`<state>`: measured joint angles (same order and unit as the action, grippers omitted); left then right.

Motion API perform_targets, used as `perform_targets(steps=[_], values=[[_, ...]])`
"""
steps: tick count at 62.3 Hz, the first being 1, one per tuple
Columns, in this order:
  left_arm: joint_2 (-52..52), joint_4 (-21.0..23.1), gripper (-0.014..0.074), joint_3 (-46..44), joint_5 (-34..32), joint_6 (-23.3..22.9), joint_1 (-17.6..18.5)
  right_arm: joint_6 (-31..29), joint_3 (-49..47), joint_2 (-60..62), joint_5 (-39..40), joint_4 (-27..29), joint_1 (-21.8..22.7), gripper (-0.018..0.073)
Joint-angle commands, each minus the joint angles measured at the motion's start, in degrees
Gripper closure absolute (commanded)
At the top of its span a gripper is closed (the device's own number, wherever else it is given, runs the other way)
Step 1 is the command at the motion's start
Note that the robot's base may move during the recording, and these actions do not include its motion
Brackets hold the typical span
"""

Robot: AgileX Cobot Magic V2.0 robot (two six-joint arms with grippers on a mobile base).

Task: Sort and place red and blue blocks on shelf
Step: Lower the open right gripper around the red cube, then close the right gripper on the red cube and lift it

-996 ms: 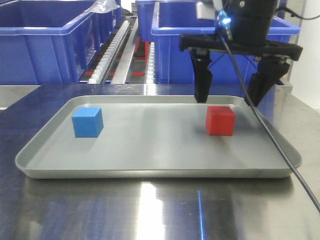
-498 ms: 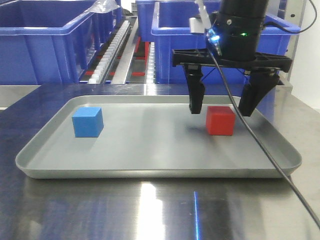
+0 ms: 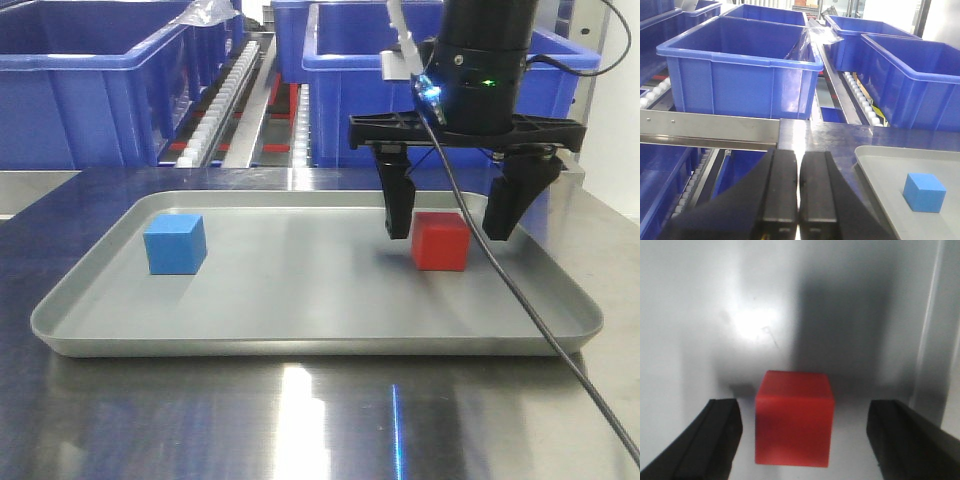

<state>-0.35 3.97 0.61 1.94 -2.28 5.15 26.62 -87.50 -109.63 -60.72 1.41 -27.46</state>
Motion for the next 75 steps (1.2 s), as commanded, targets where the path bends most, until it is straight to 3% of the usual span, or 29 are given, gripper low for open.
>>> perform_targets(steps=[1, 29, 55, 75], values=[[-0.99, 0.25, 0.0472, 1.36, -5.06, -0.14, 0.09, 0.11, -1.80, 2.28, -0.44, -0.92, -0.06, -0.0064], [-0.99, 0.25, 0.0472, 1.36, -5.06, -0.14, 0.09, 0.11, -1.80, 1.27, 0.04, -0.29, -0.59, 0.0146], [-0.99, 0.25, 0.0472, 1.36, -5.06, -0.14, 0.09, -0.37, -1.80, 5.90, 0.63, -0.78, -0.39, 0.0156], [-0.99, 0.25, 0.0472, 1.36, -5.06, -0.14, 0.09, -17.86, -0.67, 16.10, 5.82, -1.04, 4.48, 0.0156]])
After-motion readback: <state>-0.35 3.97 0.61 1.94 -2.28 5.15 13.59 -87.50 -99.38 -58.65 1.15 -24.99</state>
